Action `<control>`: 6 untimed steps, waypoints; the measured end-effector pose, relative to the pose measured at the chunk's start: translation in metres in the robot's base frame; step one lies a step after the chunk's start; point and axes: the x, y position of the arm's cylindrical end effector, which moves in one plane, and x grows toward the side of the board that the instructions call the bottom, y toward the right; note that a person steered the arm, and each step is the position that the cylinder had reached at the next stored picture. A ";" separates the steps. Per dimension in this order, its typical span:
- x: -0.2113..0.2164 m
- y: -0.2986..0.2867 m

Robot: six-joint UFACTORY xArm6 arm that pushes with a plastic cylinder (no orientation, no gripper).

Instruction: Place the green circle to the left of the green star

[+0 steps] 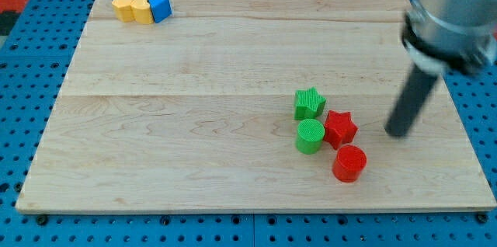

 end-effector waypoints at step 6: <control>-0.069 -0.160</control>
